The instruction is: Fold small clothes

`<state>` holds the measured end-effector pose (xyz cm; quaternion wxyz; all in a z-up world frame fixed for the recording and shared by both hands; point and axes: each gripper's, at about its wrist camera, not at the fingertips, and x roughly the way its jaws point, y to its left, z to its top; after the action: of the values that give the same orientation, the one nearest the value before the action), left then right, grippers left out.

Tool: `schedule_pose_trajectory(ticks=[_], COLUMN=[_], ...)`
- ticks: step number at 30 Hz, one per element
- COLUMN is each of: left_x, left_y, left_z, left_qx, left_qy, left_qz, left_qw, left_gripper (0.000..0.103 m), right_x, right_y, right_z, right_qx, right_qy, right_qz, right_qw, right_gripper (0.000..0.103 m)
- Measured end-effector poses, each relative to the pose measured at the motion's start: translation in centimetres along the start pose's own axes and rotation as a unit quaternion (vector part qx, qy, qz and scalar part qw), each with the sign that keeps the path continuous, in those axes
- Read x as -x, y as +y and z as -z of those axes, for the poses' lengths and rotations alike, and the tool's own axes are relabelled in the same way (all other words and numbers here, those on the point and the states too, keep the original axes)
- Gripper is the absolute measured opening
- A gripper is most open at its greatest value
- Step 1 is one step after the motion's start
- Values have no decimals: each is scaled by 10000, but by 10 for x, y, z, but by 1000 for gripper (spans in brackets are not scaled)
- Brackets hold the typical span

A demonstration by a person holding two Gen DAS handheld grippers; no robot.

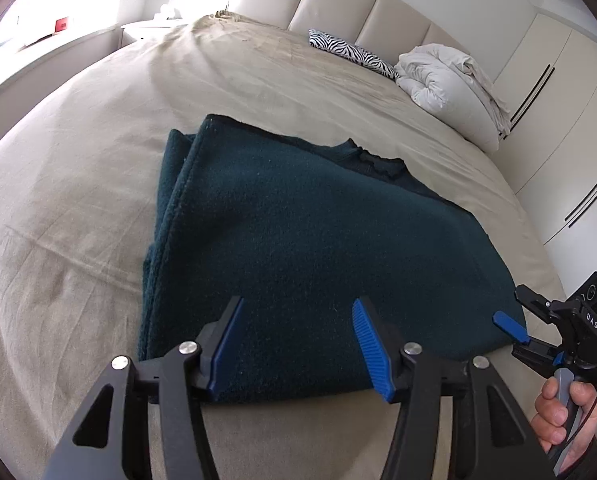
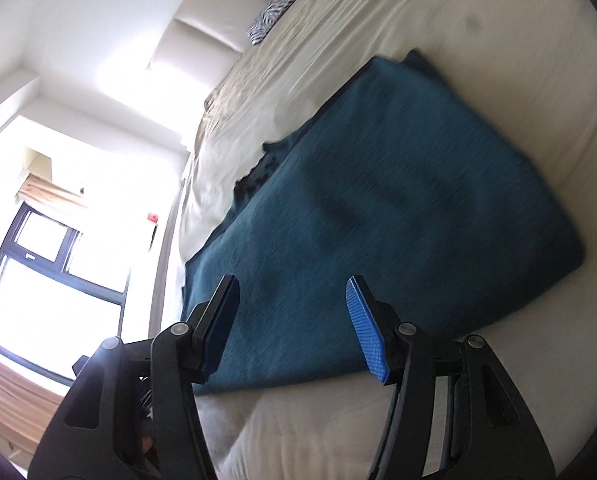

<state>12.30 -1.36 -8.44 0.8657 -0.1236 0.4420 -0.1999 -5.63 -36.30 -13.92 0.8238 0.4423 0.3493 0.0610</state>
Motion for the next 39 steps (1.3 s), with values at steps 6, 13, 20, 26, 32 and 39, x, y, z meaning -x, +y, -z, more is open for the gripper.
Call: schedule_pose_trajectory(ticks=[6, 13, 20, 26, 32, 39], left_x=[-5, 19, 31, 20, 2, -14], left_y=[34, 48, 90, 100, 104, 114], left_z=[8, 9, 12, -1, -18, -38], left_qx=[467, 704, 1395, 1551, 1592, 1637], left_qy=[135, -59, -156, 81, 258, 355], left_qz=[139, 345, 555, 718, 791, 894], left_qw=[9987, 9969, 9885, 9852, 9837, 9818], left_gripper=[58, 61, 65, 65, 66, 67], right_x=[-29, 20, 41, 25, 5, -16], right_y=[-1, -27, -14, 9, 29, 52], right_z=[17, 7, 5, 8, 8, 5], right_qx=[4, -316, -186, -3, 150, 385], right_qy=[471, -65, -216, 1, 186, 402], right_qz=[153, 327, 171, 3, -170, -326], right_qw=[9988, 9989, 9994, 10000, 9996, 9979], right_gripper=[55, 54, 56, 56, 56, 56])
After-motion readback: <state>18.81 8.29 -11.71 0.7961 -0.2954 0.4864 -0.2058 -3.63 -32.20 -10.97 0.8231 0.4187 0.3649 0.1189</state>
